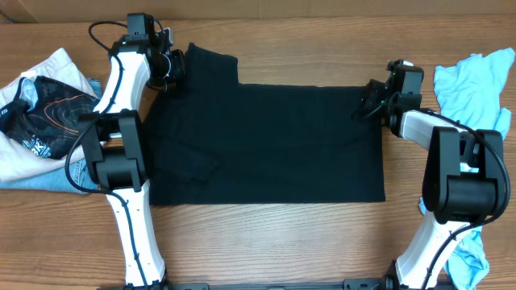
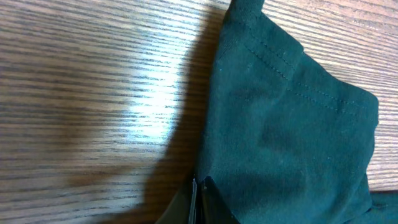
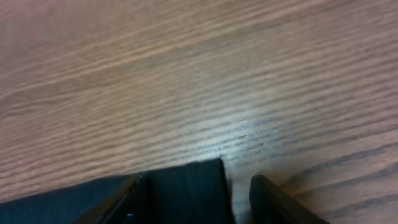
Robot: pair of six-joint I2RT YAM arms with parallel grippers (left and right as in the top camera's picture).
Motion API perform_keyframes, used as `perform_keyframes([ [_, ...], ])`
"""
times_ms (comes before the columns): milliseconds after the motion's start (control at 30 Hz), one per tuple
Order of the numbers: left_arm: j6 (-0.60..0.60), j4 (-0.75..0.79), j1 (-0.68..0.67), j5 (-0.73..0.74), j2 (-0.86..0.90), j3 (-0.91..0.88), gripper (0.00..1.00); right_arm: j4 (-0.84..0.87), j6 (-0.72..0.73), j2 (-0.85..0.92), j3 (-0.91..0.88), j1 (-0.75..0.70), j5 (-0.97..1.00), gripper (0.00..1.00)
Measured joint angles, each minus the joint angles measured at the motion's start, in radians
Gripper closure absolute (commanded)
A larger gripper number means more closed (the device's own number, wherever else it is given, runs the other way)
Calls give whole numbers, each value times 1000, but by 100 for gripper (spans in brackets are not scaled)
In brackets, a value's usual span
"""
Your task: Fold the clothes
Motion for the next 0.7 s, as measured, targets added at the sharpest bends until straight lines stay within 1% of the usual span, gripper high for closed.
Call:
perform_keyframes([
  [33,0,-1,0,0,0,0,96,4,0,0,0,0,0,48],
  [133,0,-6,0,0,0,0,96,10,1,0,0,0,0,61],
  [233,0,-9,0,0,0,0,96,10,1,0,1,0,6,70],
  [400,0,-9,0,0,0,0,96,4,0,0,1,-1,8,73],
  [467,0,-9,0,0,0,0,96,5,0,0,1,-1,8,78],
  [533,0,-9,0,0,0,0,96,3,2,0,1,-1,8,91],
  [567,0,-9,0,0,0,0,96,3,3,0,1,0,8,96],
  [700,0,-10,0,0,0,0,96,2,0,0,1,-1,12,96],
])
